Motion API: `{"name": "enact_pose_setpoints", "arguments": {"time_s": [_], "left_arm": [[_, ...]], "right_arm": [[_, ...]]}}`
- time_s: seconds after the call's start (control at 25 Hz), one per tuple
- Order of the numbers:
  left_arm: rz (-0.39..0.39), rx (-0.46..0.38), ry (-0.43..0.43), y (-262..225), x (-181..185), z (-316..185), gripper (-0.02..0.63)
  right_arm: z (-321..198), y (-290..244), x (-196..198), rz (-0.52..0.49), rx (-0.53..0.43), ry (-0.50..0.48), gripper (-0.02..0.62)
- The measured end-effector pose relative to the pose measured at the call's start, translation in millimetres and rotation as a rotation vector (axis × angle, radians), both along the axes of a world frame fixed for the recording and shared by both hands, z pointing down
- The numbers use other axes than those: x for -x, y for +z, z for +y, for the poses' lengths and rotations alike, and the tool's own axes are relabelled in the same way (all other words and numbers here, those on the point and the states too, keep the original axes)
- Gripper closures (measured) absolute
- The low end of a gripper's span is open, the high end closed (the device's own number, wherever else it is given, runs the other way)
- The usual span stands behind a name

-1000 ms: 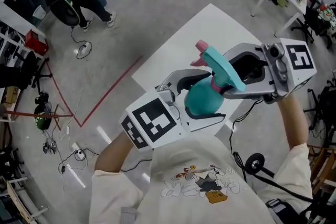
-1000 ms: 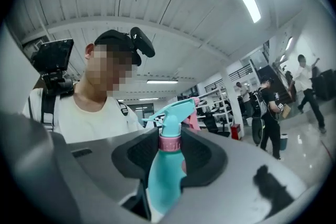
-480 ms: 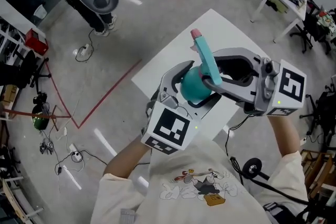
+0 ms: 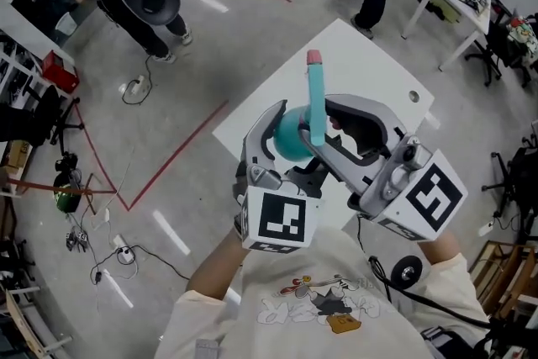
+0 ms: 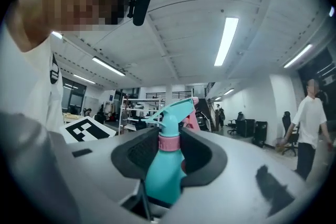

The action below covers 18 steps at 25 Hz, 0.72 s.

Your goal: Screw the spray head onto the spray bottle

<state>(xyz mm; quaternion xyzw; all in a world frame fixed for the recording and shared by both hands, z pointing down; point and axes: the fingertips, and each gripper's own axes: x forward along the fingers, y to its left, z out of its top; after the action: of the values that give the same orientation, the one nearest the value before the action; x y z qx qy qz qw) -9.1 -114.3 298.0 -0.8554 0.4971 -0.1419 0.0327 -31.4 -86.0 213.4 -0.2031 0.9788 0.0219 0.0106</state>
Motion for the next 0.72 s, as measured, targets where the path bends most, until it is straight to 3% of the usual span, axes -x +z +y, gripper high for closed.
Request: {"name": "enact_pose_setpoints", "arguments": {"time_s": [0.24, 0.4, 0.56, 0.72], "left_arm": [[-0.053, -0.013, -0.077, 10.8, 3.7, -4.0, 0.207], [-0.043, -0.006, -0.088, 12.6, 7.4, -7.9, 0.207], [-0.015, 0.006, -0.057, 15.6, 3.8, -5.4, 0.207], [0.0, 0.012, -0.012, 18.7, -6.2, -5.0, 0.207]], "right_arm": [[-5.8, 9.0, -1.1, 0.037, -0.007, 0.197, 0.463], [-8.9, 8.1, 4.8, 0.044, -0.006, 0.281, 0.463], [-4.2, 15.4, 4.5, 0.049, 0.015, 0.265, 0.463], [-0.4, 23.8, -10.0, 0.059, 0.06, 0.162, 0.44]]}}
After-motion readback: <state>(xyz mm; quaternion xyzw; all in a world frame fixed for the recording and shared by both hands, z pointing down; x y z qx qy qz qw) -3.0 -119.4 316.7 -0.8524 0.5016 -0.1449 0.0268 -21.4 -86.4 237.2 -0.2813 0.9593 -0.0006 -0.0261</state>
